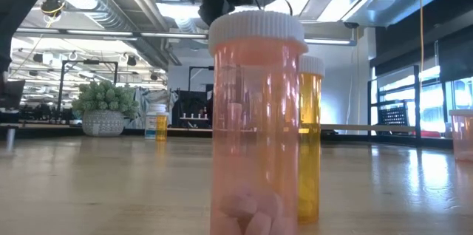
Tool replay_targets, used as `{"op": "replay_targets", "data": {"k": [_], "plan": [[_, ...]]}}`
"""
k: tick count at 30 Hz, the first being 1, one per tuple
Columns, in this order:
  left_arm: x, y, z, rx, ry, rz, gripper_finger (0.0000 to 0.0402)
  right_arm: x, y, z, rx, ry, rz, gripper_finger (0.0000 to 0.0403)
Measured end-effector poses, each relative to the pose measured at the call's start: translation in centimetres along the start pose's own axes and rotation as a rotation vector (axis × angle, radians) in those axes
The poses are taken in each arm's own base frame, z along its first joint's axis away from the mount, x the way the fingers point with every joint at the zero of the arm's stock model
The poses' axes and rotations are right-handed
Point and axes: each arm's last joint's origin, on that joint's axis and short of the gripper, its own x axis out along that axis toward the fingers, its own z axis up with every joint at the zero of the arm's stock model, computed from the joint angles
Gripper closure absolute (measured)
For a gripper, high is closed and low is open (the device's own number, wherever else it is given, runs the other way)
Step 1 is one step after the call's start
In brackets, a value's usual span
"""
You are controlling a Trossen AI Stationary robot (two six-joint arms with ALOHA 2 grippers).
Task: Pick and place medicine bottles onto shelf by color
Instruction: Put the top left yellow pill bottle on the shelf
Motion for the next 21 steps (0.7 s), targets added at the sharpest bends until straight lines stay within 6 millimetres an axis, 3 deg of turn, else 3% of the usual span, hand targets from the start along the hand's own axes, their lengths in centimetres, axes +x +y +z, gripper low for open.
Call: {"op": "replay_targets", "data": {"k": [12, 21], "plan": [[-3.5, 0.7, -0.8, -0.071, -0.067, 0.076, 0.0211, 4.8, 1.3, 5.6, 0.049, 0.480, -0.095, 0.0380], [-5.6, 0.2, -1.0, -0.069, -0.087, 0.134, 0.0211, 9.1, 1.0, 7.6, 0.315, 0.790, -0.193, 0.0380]]}}
